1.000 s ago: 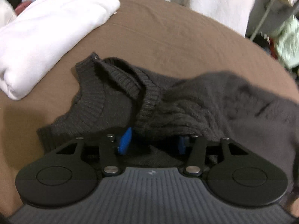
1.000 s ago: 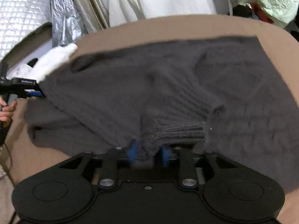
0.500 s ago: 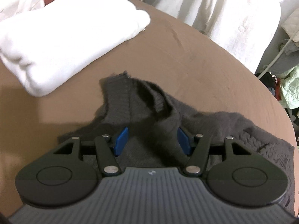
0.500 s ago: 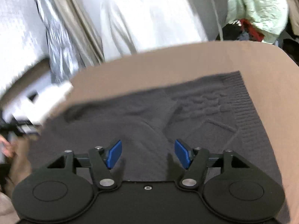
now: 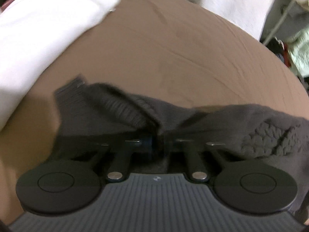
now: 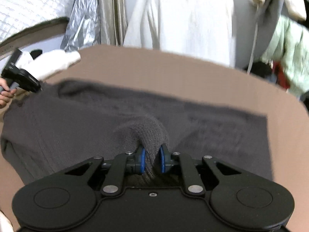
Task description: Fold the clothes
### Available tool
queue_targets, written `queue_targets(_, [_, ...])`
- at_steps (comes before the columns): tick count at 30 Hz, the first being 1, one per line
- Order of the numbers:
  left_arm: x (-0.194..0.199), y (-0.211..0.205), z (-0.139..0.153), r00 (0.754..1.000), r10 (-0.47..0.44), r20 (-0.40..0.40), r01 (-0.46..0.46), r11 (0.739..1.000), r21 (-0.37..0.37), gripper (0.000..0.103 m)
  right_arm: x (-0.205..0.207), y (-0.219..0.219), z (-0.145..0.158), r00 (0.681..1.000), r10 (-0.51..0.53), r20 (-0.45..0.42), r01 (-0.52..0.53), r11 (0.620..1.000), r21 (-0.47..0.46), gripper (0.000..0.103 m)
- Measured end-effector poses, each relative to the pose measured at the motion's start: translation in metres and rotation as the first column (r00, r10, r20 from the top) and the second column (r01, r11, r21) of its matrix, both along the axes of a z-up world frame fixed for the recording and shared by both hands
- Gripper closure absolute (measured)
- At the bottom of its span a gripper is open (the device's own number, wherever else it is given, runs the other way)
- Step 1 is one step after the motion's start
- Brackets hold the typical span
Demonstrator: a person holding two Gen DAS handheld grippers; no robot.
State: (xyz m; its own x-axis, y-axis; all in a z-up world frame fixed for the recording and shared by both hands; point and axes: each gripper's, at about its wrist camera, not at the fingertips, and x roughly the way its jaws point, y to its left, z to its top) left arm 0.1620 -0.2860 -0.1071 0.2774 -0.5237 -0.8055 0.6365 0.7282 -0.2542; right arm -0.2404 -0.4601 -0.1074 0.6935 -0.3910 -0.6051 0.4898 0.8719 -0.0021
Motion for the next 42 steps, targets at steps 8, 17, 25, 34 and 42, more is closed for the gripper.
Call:
queue_targets(8, [0.059,-0.021,0.008,0.975,0.181,-0.132,-0.197,0.973,-0.123,0.088,0.010,-0.034,0.031,0.995,-0.078,-0.058,0.081,0.996,0.047,0.088])
queue_targets(17, [0.014,-0.006,0.020,0.985,0.167,0.041,-0.163,0.982,-0.092,0.050,0.000,-0.075,-0.009,0.961,-0.233,-0.152,0.266,0.926,0.267,0.050])
queue_targets(25, [-0.078,0.000,0.033,0.999,0.001,0.044,0.005,0.992,-0.124,0.046,-0.006,0.024,0.009,0.993,-0.080,-0.083,0.077,0.996,-0.032,0.049])
queue_targets(34, [-0.138,-0.024,0.026,0.991,-0.093,0.093,0.089,0.995,0.043,0.046,0.010,0.032,-0.014,0.985,0.065,-0.161,-0.062,0.998,0.025,0.095])
queue_targets(42, [-0.151,0.005,0.039,0.977,-0.049,0.209,-0.001,0.972,0.235,0.042,-0.020,0.035,-0.010,0.987,0.038,-0.154,-0.028,0.998,0.063,0.068])
